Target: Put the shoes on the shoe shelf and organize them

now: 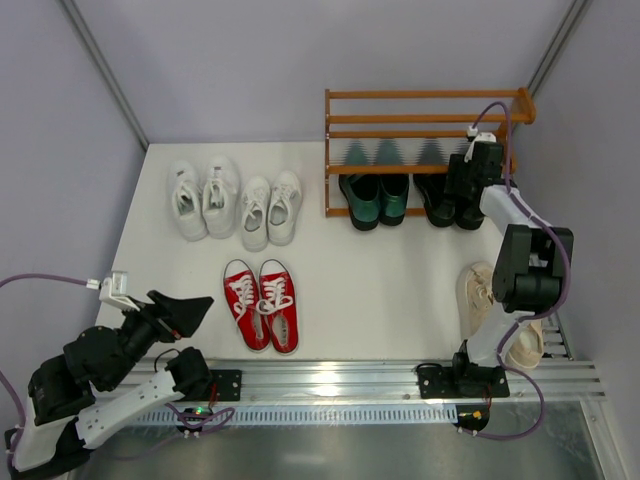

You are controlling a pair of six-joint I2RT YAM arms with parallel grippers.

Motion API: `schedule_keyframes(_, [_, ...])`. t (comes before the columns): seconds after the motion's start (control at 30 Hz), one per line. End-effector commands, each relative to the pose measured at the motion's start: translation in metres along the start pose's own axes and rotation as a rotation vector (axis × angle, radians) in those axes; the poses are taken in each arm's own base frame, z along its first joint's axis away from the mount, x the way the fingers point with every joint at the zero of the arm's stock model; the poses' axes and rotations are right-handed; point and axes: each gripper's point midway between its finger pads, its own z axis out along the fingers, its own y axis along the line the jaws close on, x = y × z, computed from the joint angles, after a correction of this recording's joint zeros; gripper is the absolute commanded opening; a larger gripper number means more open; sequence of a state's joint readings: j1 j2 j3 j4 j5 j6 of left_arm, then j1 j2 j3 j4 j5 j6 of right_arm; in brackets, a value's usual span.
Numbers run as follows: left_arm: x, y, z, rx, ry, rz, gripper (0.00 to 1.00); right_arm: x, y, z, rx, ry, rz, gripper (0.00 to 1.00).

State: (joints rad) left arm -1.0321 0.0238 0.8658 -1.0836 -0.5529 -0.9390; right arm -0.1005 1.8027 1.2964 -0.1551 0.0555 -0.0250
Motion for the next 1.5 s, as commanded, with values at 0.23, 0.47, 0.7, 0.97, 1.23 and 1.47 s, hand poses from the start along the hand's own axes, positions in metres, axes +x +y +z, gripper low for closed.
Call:
schedule_keyframes(0.23, [-0.006,-0.004,0.002,0.0,-0.022,-0.002,1.0,-0.032,-0.001,-0.08,0.02,-0.206,0.162,0.7])
schedule_keyframes(0.47, [0.0,-0.013,0.014,0.008,-0.006,0.022,1.0,0.032,-0.037,-0.161,0.275,-0.168,0.337,0.8])
schedule_keyframes(0.7, [0.01,-0.023,0.025,0.046,0.018,0.046,1.0,0.107,-0.069,-0.238,0.499,0.033,0.406,0.82])
schedule_keyframes(0.97, [0.008,-0.046,0.031,0.104,0.03,0.048,1.0,0.154,-0.072,-0.249,0.575,0.083,0.547,0.98])
schedule_keyframes(1.23, [0.026,-0.06,0.038,0.137,0.118,0.038,1.0,0.155,-0.042,-0.239,0.38,0.105,0.591,0.98])
schedule_keyframes(1.47, [0.065,-0.02,0.06,-0.129,0.252,0.098,1.0,0.142,0.039,-0.241,-0.088,0.117,0.527,0.98])
